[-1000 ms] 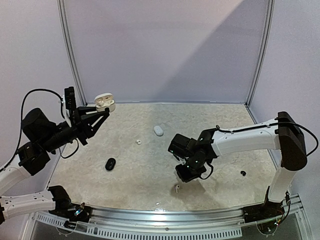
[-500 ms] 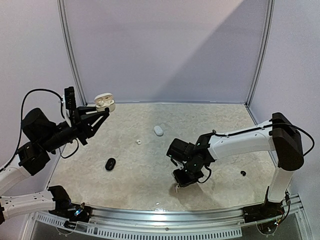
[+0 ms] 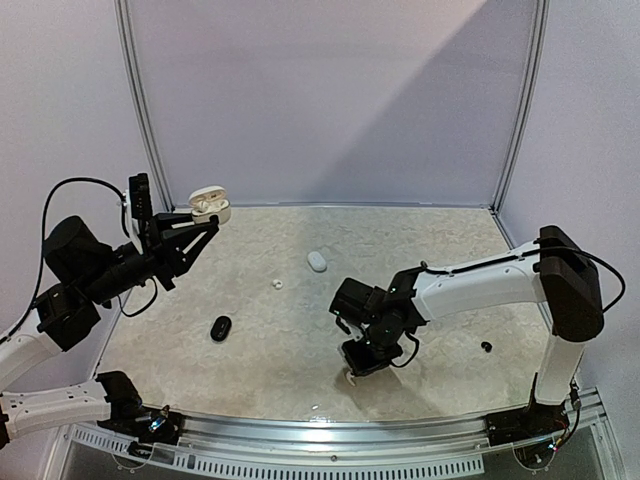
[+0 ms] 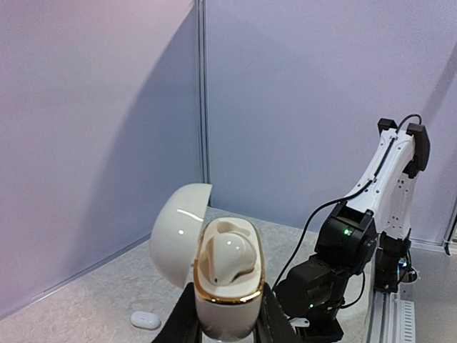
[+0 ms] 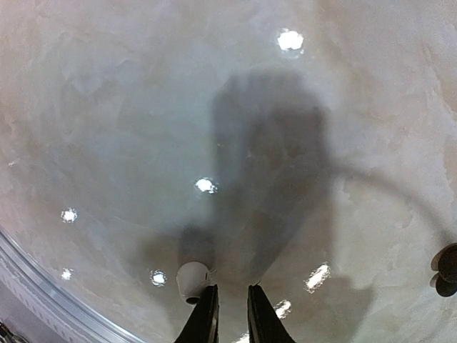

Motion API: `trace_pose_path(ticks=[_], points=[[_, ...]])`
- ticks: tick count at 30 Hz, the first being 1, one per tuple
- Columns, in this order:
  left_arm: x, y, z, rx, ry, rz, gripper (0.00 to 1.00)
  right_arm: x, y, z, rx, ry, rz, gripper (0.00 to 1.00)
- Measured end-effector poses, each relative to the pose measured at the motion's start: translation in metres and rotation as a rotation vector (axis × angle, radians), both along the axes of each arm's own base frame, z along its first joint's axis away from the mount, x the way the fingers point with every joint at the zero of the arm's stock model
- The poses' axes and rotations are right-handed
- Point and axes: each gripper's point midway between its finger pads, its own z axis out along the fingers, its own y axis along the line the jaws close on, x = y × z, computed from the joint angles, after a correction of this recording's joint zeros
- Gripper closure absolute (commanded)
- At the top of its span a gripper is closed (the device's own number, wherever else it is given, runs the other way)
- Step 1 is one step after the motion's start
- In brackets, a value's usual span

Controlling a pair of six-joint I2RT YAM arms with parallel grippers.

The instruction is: Insert the wireless bluetooth earbuds into the charging case

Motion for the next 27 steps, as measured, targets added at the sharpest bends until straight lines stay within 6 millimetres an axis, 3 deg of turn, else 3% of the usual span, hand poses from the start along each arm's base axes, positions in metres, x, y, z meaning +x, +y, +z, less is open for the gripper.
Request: trace_pose_path(ticks=[18,27], points=[[0.000,0.000,0.000,0.002,-0.003,0.001,1.00,-0.016,0.027,0.003,0.035,0.010,0.127,0.84],[0.000,0.000,0.000,0.002,-0.002,0.001,1.00,-0.019,0.032,0.006,0.050,-0.009,0.224,0.66]])
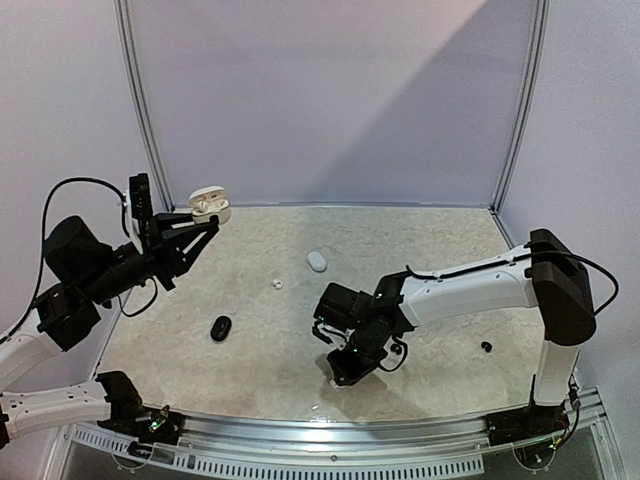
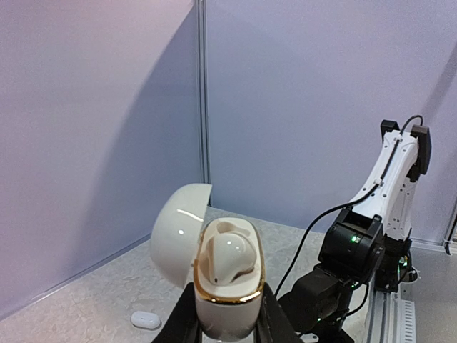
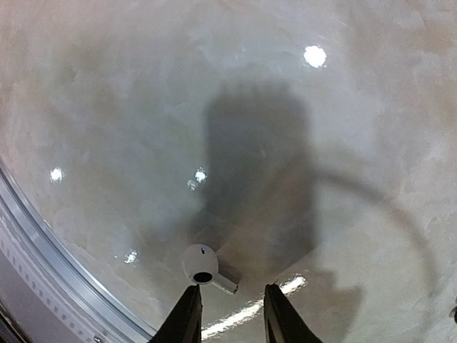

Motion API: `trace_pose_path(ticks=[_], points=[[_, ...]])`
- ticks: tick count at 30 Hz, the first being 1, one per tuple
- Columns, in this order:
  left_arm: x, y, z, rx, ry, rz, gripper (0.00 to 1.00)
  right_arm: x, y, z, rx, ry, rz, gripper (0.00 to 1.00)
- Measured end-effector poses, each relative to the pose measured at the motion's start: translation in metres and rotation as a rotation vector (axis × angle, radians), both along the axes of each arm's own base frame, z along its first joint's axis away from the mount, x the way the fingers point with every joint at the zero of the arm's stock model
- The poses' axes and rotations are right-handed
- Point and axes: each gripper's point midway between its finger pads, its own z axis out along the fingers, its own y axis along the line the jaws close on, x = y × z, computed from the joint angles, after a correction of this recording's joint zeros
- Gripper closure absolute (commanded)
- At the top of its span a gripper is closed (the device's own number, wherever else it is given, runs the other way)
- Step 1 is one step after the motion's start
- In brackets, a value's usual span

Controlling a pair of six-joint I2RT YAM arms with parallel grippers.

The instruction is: Insert the wireless bluetooth earbuds into the charging case

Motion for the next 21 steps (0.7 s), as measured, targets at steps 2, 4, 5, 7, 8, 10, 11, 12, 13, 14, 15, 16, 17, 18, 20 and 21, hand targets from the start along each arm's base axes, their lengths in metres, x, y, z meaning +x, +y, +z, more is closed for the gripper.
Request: trace_pose_path(ticks=[2,4,5,7,8,10,11,12,13,14,15,16,17,18,20,21], points=[[0.000,0.000,0.000,0.000,0.000,0.000,1.00,0.000,0.000,0.000,0.003,-0.009,0.032,0.62],[0.000,0.000,0.000,0.001,0.000,0.000,1.00,0.000,0.001,0.000,0.007,-0.018,0.072,0.61],[0.000,0.000,0.000,0.001,0.000,0.000,1.00,-0.001,0.002,0.000,0.011,-0.024,0.097,0.61],[0.000,0.000,0.000,0.001,-0.001,0.000,1.00,-0.001,0.003,0.001,0.023,-0.035,0.149,0.61],[0.000,0.000,0.000,0.002,-0.002,0.000,1.00,-0.002,0.004,0.001,0.029,-0.042,0.184,0.61],[0.000,0.000,0.000,0.003,-0.004,0.000,1.00,-0.003,0.006,0.003,0.041,-0.054,0.245,0.62],[0.000,0.000,0.000,0.005,-0.005,0.000,1.00,-0.003,0.008,0.004,0.048,-0.064,0.280,0.63],[0.000,0.000,0.000,0.007,-0.007,0.001,1.00,-0.002,0.010,0.006,0.057,-0.075,0.310,0.64],[0.000,0.000,-0.001,0.009,-0.008,0.002,1.00,-0.002,0.013,0.009,0.067,-0.086,0.343,0.65],[0.000,0.000,-0.001,0.011,-0.009,0.002,1.00,-0.002,0.015,0.011,0.075,-0.093,0.364,0.65],[0.000,0.000,-0.001,0.013,-0.009,0.002,1.00,-0.001,0.017,0.013,0.082,-0.101,0.386,0.66],[0.000,0.000,-0.002,0.014,-0.010,0.003,1.00,-0.001,0.020,0.015,0.090,-0.108,0.405,0.66],[0.000,0.000,-0.002,0.015,-0.010,0.002,1.00,0.000,0.022,0.016,0.096,-0.111,0.418,0.66],[0.000,0.000,-0.002,0.015,-0.010,0.002,1.00,0.000,0.024,0.017,0.102,-0.113,0.435,0.66],[0.000,0.000,-0.002,0.015,-0.011,0.003,1.00,-0.002,0.027,0.014,0.106,-0.107,0.463,0.66],[0.001,0.000,-0.002,0.015,-0.010,0.003,1.00,-0.003,0.028,0.012,0.106,-0.104,0.477,0.66]])
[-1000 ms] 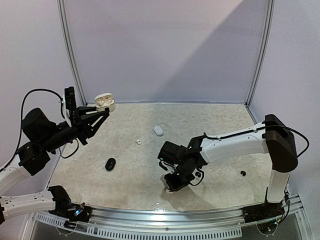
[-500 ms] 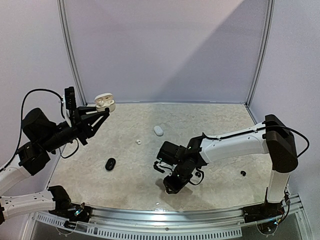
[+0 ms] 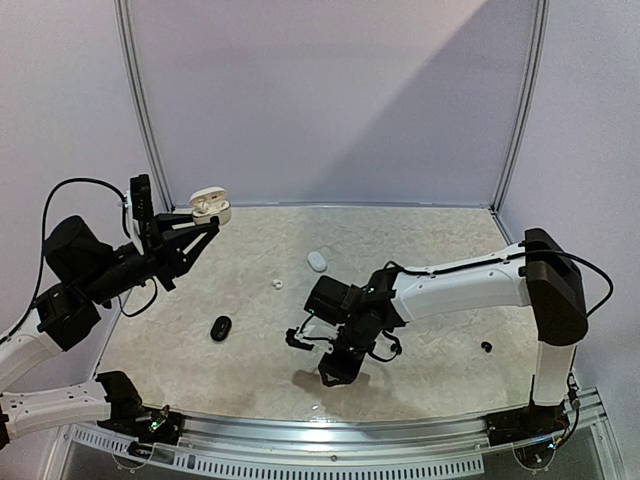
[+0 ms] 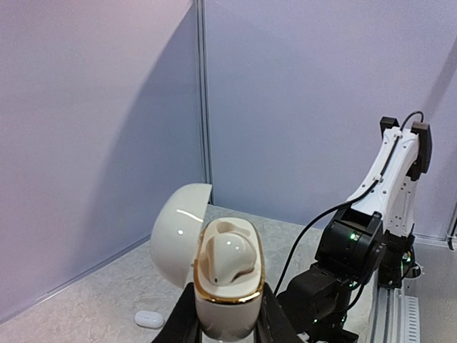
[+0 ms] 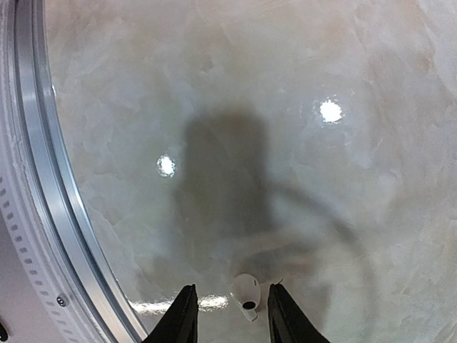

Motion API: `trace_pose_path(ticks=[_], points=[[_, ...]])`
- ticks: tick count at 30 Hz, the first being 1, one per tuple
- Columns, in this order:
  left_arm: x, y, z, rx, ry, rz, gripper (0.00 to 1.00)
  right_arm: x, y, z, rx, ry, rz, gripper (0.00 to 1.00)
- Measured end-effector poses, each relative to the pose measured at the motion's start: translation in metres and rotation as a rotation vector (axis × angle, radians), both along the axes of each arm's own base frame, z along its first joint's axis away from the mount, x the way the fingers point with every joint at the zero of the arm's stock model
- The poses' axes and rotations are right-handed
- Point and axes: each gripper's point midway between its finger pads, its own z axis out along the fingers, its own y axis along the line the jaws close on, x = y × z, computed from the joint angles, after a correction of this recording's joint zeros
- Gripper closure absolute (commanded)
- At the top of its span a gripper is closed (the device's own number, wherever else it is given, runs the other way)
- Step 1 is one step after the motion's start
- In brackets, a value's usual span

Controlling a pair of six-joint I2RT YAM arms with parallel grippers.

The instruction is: Insert the wireless bluetooth earbuds into the charging case

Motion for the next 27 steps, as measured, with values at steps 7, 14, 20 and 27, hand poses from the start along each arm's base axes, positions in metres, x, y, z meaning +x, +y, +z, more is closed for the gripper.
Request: trace_pose_path(ticks=[7,14,20,27], points=[[0.000,0.000,0.000,0.000,0.000,0.001,1.00,-0.005,-0.004,-0.020,-0.059,0.002,0.061,0.72],[0.001,0.000,0.000,0.001,0.000,0.003,1.00,-0.002,-0.010,-0.022,-0.087,-0.025,0.075,0.83],[0.002,0.000,-0.002,0.004,0.004,0.004,1.00,0.005,-0.010,-0.020,-0.095,-0.057,0.053,0.89],[0.003,-0.001,-0.002,0.005,0.006,0.005,1.00,0.016,-0.009,-0.019,-0.106,-0.097,-0.010,0.94]])
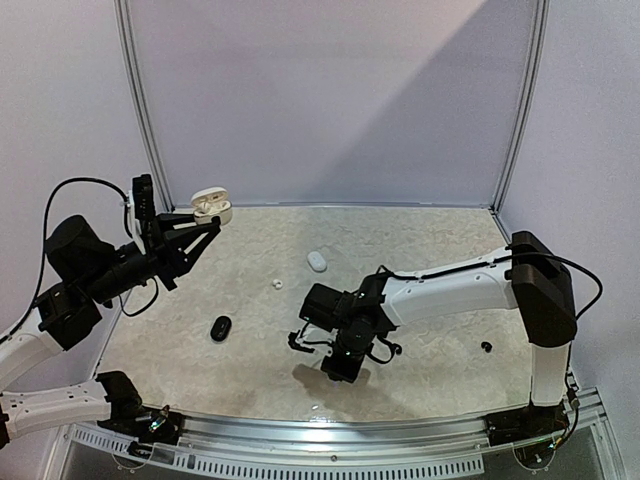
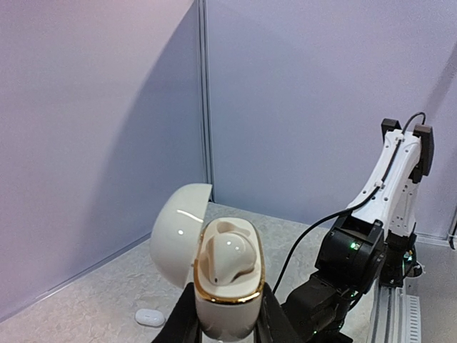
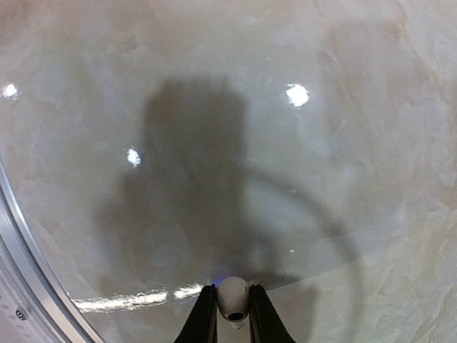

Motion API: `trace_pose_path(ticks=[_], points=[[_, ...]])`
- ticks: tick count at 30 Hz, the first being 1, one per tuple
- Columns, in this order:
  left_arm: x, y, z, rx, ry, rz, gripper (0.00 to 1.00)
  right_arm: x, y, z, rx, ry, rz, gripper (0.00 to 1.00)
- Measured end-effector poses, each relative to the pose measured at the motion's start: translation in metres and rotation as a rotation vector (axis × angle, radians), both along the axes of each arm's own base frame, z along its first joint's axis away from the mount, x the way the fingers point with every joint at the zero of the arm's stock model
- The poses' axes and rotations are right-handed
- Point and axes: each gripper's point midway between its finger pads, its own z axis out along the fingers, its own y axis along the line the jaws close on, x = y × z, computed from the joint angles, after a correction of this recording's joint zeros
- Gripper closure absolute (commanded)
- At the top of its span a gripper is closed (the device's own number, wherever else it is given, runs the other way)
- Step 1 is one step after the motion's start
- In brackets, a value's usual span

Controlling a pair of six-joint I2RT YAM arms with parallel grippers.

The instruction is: Insert the wireless bluetooth earbuds into the charging case

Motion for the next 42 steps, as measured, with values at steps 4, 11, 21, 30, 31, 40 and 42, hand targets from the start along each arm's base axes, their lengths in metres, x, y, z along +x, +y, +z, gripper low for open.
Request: trace_pose_path(ticks=[4,11,21,30,31,40,42], points=[[0.000,0.000,0.000,0.000,0.000,0.000,1.00,0.021,-0.009,-0.001,-0.035,-0.070,-0.097,0.95],[0.000,0.000,0.000,0.002,-0.002,0.000,1.00,0.081,-0.045,0.004,-0.123,-0.232,-0.350,0.95],[0.000,0.000,0.000,0.004,-0.006,0.000,1.00,0.114,-0.076,-0.001,-0.289,-0.401,-0.523,0.95],[0.000,0.000,0.000,0.004,-0.007,0.001,1.00,0.113,-0.076,-0.001,-0.326,-0.429,-0.561,0.89],[0.000,0.000,0.000,0.003,-0.008,0.001,1.00,0.113,-0.076,-0.001,-0.329,-0.427,-0.562,0.88],[0.000,0.000,0.000,0.005,-0.010,0.001,1.00,0.108,-0.071,-0.003,-0.315,-0.397,-0.594,0.85],[0.000,0.000,0.000,0.006,-0.011,0.001,1.00,0.107,-0.069,-0.003,-0.309,-0.389,-0.599,0.84]])
